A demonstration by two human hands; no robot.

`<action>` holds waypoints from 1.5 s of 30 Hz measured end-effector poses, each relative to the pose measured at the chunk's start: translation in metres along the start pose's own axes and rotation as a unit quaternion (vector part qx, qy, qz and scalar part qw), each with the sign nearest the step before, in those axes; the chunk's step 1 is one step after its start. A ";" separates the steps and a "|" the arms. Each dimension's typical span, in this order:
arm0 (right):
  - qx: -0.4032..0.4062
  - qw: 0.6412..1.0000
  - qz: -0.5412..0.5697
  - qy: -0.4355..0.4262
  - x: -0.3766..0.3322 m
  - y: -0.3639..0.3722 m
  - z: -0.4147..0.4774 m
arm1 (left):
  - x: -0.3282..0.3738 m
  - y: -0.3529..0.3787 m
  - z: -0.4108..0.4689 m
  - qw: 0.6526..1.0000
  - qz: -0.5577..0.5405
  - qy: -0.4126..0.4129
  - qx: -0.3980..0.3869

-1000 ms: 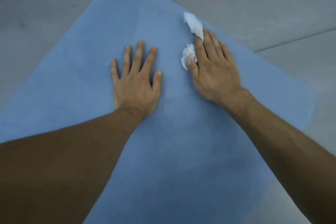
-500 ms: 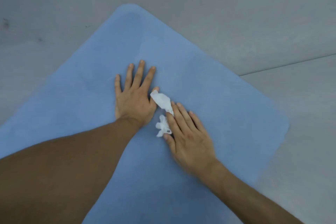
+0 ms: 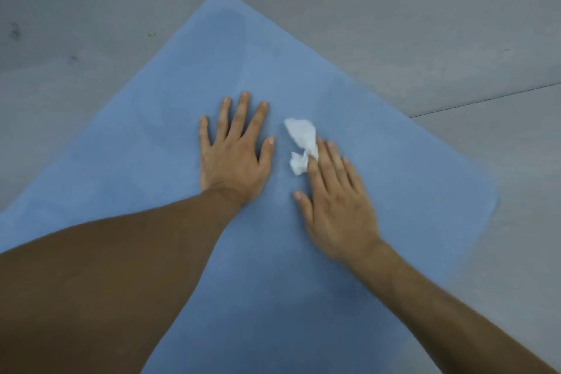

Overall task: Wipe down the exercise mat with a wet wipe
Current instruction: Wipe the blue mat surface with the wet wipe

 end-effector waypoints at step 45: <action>0.007 0.996 -0.012 0.091 0.042 -0.014 -0.051 | -0.001 -0.001 -0.002 1.000 -0.009 0.002 -0.008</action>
Point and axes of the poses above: each hand's wrist, its own z-axis towards the middle knuckle, its own y-axis out of the palm, x = y × z, the point moved 3 cm from there along z, towards the middle knuckle, and after that the axes turned 8 degrees about x, right-handed, at the moved point
